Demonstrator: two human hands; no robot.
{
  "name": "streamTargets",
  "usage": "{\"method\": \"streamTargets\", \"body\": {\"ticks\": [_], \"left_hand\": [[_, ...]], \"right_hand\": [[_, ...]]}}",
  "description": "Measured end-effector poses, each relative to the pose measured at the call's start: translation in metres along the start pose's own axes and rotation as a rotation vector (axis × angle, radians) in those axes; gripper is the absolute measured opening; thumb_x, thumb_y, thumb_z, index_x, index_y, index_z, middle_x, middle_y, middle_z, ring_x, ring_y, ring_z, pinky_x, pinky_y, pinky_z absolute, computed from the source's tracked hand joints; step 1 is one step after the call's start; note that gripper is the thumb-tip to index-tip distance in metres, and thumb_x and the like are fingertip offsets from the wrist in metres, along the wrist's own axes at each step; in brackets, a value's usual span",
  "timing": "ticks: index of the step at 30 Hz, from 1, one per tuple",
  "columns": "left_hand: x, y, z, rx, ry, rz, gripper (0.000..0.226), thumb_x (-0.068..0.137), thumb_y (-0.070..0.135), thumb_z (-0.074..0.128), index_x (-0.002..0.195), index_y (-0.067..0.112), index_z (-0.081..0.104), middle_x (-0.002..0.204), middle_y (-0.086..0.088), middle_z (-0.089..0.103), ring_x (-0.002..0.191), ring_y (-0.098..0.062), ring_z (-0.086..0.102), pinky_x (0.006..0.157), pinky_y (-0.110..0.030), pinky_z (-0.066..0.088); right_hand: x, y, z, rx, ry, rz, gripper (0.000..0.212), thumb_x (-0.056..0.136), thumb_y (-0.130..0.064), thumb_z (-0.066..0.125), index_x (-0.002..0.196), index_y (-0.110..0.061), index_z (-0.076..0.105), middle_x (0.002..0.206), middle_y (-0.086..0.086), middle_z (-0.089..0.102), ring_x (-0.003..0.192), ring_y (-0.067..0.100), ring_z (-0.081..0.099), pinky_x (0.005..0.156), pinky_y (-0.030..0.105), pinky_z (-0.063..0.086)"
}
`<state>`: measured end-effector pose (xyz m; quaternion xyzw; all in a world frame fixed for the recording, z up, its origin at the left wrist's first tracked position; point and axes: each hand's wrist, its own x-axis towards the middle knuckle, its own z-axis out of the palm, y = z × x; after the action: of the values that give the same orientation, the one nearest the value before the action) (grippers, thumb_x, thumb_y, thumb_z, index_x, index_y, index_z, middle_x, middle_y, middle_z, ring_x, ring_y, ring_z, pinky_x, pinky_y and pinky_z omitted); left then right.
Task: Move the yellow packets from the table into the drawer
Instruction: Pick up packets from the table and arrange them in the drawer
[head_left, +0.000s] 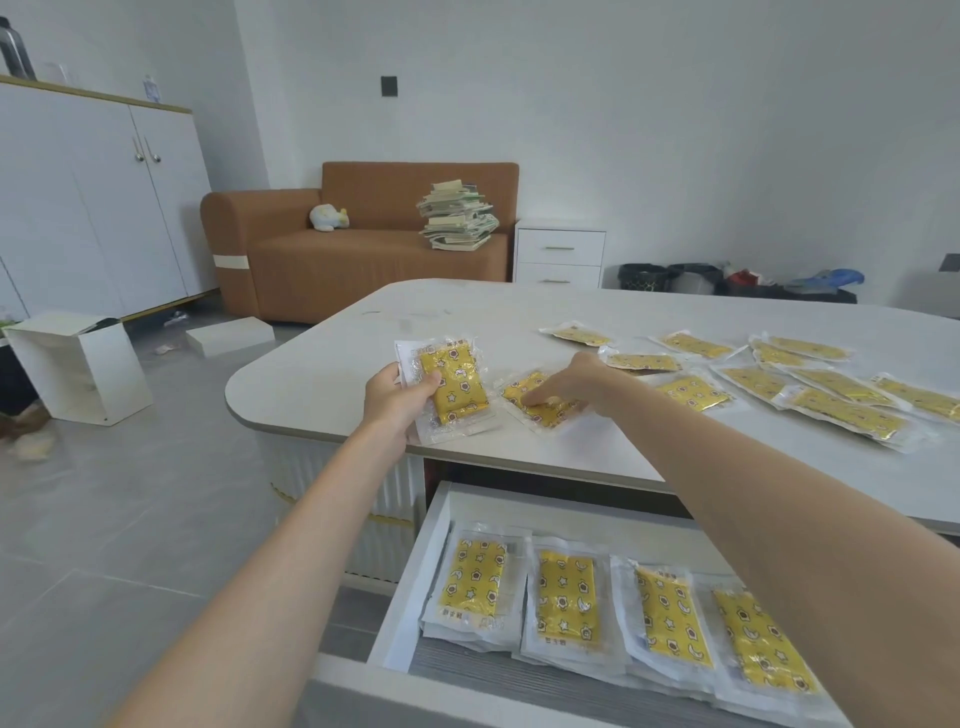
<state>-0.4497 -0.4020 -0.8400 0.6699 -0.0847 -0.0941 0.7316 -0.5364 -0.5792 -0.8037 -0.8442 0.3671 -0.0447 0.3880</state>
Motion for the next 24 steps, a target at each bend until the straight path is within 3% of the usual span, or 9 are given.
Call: {"method": "streamTargets", "body": {"ticks": [6,9,12,15,18,20,24], "left_hand": [[-0.011,0.002,0.002,-0.042,-0.024,0.040,0.015,0.089,0.010,0.064,0.103,0.013,0.062,0.093,-0.001,0.067,0.079,-0.015,0.066,0.058,-0.026,0.052],[-0.020,0.004,0.004,-0.078,-0.028,0.061,0.013,0.090,0.010,0.063,0.103,0.012,0.063,0.091,0.000,0.067,0.078,-0.013,0.066,0.059,-0.024,0.053],[-0.030,0.007,0.009,-0.046,-0.030,0.151,0.013,0.090,0.012,0.062,0.103,0.012,0.063,0.096,-0.001,0.069,0.088,-0.015,0.067,0.058,-0.017,0.054],[-0.042,0.011,0.019,0.003,-0.070,0.272,0.015,0.091,0.012,0.061,0.106,0.012,0.062,0.102,-0.001,0.069,0.091,-0.011,0.067,0.067,-0.014,0.055],[-0.054,0.012,0.030,0.116,-0.086,0.382,0.012,0.092,0.011,0.059,0.103,0.012,0.057,0.099,0.001,0.065,0.091,-0.010,0.062,0.079,-0.019,0.051],[-0.058,0.010,0.035,0.185,-0.069,0.418,0.010,0.093,0.013,0.057,0.101,0.010,0.053,0.094,0.003,0.061,0.090,-0.010,0.059,0.083,-0.023,0.048],[-0.057,0.006,0.041,0.241,-0.054,0.415,0.034,0.095,0.018,0.054,0.124,0.003,0.047,0.128,-0.008,0.056,0.121,-0.022,0.052,0.104,-0.037,0.044]], "right_hand": [[-0.011,0.010,-0.002,0.287,0.044,-0.062,0.060,0.068,-0.026,0.084,0.111,-0.005,0.047,0.083,0.003,0.052,0.077,0.018,0.055,0.061,0.025,0.043],[-0.022,0.015,-0.009,0.543,0.072,-0.144,0.053,0.073,-0.016,0.081,0.116,-0.005,0.051,0.087,0.002,0.060,0.069,0.013,0.059,0.054,0.024,0.048],[-0.033,0.024,-0.016,0.656,0.091,-0.267,0.066,0.074,-0.007,0.080,0.127,-0.010,0.041,0.101,0.004,0.063,0.077,0.013,0.063,0.058,0.023,0.051],[-0.043,0.037,-0.019,0.723,0.089,-0.377,0.067,0.074,0.001,0.077,0.126,-0.009,0.036,0.095,0.002,0.066,0.079,0.012,0.066,0.061,0.022,0.056],[-0.045,0.050,-0.014,0.745,0.108,-0.413,0.063,0.074,0.001,0.077,0.122,-0.010,0.038,0.105,0.008,0.068,0.093,0.021,0.068,0.084,0.040,0.056],[-0.048,0.054,-0.012,0.707,0.099,-0.428,0.059,0.075,-0.002,0.077,0.121,-0.009,0.040,0.108,0.007,0.068,0.097,0.021,0.068,0.089,0.043,0.055],[-0.051,0.055,-0.012,0.593,0.089,-0.425,0.050,0.086,-0.013,0.069,0.121,-0.009,0.033,0.112,0.001,0.058,0.102,0.015,0.059,0.079,0.027,0.050]]}}
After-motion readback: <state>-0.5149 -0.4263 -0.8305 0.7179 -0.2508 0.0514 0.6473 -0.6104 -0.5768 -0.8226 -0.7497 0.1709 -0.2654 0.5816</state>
